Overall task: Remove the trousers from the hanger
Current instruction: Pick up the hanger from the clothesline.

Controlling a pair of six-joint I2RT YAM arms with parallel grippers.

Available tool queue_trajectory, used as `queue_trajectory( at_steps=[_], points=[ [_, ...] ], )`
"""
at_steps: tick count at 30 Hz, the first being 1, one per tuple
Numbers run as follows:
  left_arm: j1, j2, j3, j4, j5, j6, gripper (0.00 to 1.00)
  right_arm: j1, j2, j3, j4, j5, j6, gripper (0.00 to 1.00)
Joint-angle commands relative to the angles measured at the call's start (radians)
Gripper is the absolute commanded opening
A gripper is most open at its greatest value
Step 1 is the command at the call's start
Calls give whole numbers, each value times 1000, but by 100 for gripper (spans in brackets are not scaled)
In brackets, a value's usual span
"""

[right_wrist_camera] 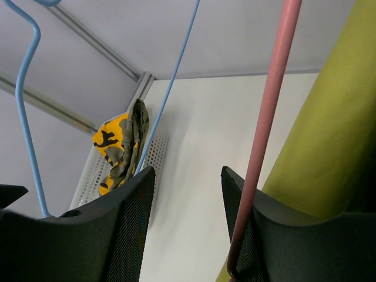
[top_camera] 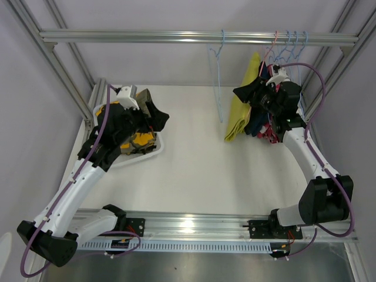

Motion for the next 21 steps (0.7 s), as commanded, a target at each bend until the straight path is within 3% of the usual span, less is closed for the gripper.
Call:
queue_trajectory(
  at_steps=[1,13,16,17,21],
  points=[
    [9,-16,5,21,-12,22,99,-8,-29,1,64,-23,-2,53],
    [9,-13,5,21,-10,22,100,-57,-84,9,30,-51,-17,55],
    [9,-10,6,21,-10,22,100,-67,-83,4,30,-60,-16,51],
    [9,-8,5,21,-10,22,99,-70,-83,4,32,-61,-14,44],
    [9,-8,5,21,-10,24,99,-78,-83,-13,58,-75,1,32]
  ],
)
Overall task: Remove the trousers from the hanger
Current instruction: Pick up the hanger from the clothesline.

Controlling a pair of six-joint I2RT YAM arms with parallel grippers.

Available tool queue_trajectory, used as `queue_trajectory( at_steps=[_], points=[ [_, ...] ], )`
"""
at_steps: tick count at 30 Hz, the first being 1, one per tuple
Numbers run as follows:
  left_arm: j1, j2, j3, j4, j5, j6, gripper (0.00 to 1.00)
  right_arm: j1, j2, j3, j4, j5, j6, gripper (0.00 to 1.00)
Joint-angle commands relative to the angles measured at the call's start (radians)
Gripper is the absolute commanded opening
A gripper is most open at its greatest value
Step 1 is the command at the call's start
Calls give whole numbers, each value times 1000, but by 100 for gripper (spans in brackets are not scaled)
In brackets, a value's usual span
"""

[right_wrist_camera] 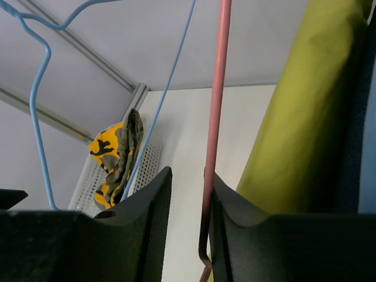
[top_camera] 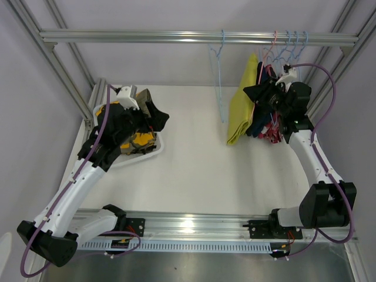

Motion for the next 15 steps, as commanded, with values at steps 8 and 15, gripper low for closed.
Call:
queue_trajectory(
  at_steps=[8,15],
  points=[
    [9,-6,5,22,-9,25,99,-13,-39,-25,116,-69,34,17],
    [9,-7,5,22,-6,25,99,-13,-52,-19,119,-64,37,0]
  ],
)
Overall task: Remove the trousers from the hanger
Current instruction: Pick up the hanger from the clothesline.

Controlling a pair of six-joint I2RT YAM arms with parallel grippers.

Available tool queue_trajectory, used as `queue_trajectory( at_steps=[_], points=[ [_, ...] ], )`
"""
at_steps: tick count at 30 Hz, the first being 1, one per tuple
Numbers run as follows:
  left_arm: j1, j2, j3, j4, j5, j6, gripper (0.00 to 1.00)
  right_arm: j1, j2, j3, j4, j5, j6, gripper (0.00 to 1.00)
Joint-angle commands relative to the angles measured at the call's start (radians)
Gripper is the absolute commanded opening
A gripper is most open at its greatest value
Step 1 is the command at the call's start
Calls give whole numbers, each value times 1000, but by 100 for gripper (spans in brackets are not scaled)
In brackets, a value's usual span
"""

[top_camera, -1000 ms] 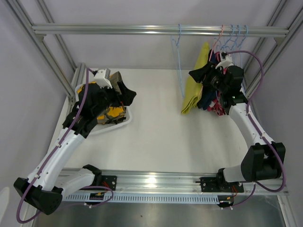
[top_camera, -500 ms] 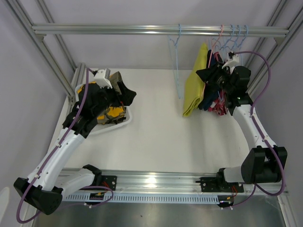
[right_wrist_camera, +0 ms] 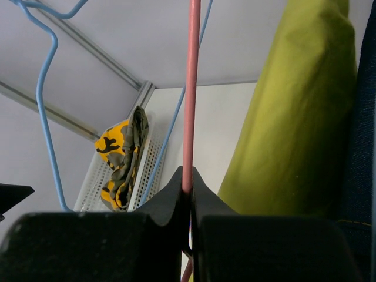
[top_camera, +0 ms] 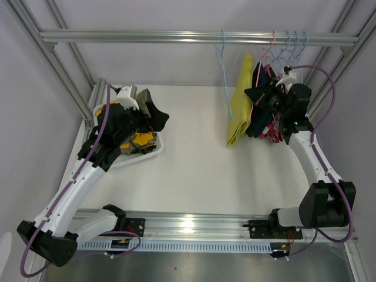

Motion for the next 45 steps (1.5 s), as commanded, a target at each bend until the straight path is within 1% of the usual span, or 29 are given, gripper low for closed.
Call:
queue_trajectory(
  at_steps=[1,13,20,27,45],
  points=[
    [8,-6,8,22,-7,23,99,-1,-55,13,77,-32,8,0],
    [8,-1,8,23,16,17,99,-2,-71,91,70,42,30,0],
    [8,4,6,28,23,17,100,-2,-54,203,8,80,10,0],
    [8,25,9,22,37,15,99,-2,-32,267,-19,82,10,0],
    [8,25,13,20,48,17,100,1,-74,270,-69,36,-21,0]
  ],
)
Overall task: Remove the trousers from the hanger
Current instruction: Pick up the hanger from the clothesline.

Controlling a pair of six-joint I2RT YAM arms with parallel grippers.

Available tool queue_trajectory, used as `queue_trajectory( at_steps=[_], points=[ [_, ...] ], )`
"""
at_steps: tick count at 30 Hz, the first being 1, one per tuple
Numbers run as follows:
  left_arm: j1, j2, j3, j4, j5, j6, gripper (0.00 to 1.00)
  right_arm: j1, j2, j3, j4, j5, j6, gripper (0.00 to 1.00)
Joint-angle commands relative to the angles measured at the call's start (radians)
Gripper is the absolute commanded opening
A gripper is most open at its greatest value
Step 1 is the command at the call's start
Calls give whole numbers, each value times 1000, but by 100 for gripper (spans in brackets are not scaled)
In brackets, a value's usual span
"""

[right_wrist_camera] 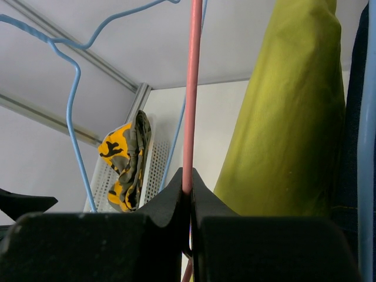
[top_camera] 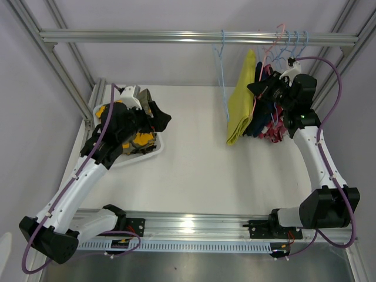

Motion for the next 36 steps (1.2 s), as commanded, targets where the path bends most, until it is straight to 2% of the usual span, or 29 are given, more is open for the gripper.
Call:
queue_trajectory(
  at_steps=[1,19,31,36],
  points=[
    [8,-3,11,21,20,19,99,-1,-70,97,173,-14,-17,0],
    [8,-1,11,21,37,14,99,51,-171,65,104,15,-75,0],
    [-9,-55,-27,87,60,20,99,97,-358,-81,72,87,-69,0],
    [-84,-75,-50,141,95,55,99,160,-450,-163,60,184,-81,0]
  ],
)
